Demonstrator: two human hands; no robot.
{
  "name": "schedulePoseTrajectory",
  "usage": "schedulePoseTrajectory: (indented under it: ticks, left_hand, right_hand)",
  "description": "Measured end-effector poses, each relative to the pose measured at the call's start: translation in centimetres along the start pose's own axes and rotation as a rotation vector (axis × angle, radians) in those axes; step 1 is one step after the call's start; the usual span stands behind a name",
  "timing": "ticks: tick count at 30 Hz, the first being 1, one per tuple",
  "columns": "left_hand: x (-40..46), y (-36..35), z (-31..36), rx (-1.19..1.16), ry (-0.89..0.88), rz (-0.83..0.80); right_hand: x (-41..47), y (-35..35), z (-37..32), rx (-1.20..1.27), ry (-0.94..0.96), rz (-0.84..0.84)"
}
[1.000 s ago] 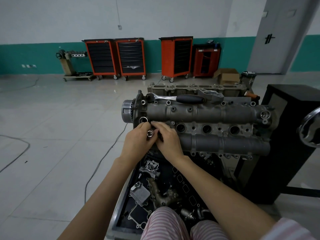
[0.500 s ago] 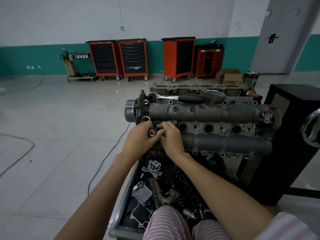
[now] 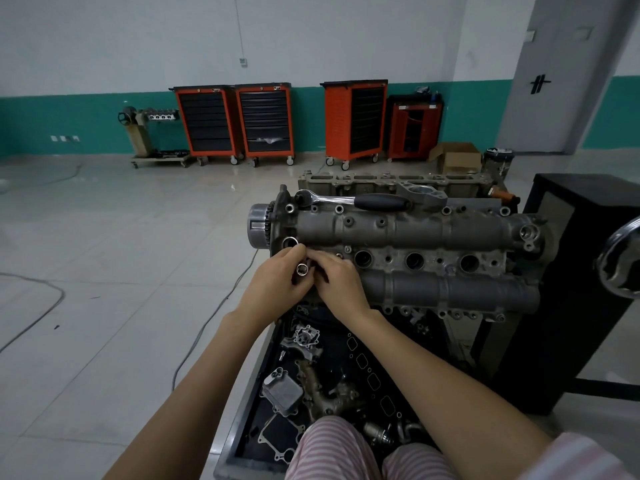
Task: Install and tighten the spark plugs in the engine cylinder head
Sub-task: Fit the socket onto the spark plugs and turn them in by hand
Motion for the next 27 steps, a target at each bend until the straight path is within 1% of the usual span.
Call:
schedulePoseTrajectory:
  ticks: [3, 6, 10, 12, 16, 21, 23, 27]
  left_hand:
    - [0.00, 0.10, 0.02, -0.010, -0.004, -0.009]
    - [0.10, 0.14, 0.15, 0.006, 0.042, -0.039]
    - [0.13, -0.19, 0.32, 0.068, 0.076, -0.022]
    - [0.04, -0.37, 0.40, 0.077, 0.081, 0.006]
    - [-0.06, -0.31, 0.41, 0.068, 0.051, 0.033]
    - [-0.14, -0.34, 0.39, 0.044, 0.069, 0.010]
    - [-0.19, -0.38, 0.42, 0.054, 0.076, 0.007]
    - [-0.11, -0.33, 0.49, 0.058, 0.092, 0.019]
  right_hand:
    - [-0.13, 0.01, -0.06, 0.066, -0.047, 0.083]
    - [-0.14, 0.03, -0.21, 0.125, -0.109, 0.129]
    - [0.14, -0.13, -0.19, 0.048, -0.114, 0.132]
    - [-0.01, -0.13, -0.14, 0.057, -0.111, 0.132]
    - [-0.43, 0.03, -0.27, 0.018, 0.005, 0.047]
    - [-0.50, 0.29, -0.14, -0.015, 0.019, -0.021]
    - [-0.55, 0.32, -0.10, 0.010, 0.010, 0.001]
    - [-0.55, 0.18, -0.16, 0.091, -0.053, 0.097]
Point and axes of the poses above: each hand's wrist, its own x-axis towards the middle knuckle, its own y-axis out of the back of the hand, z = x × y, the point moved 1 cm from there along x, towards the middle knuckle, and after that the axes turned 12 degrees about x, right-handed, at the moved point
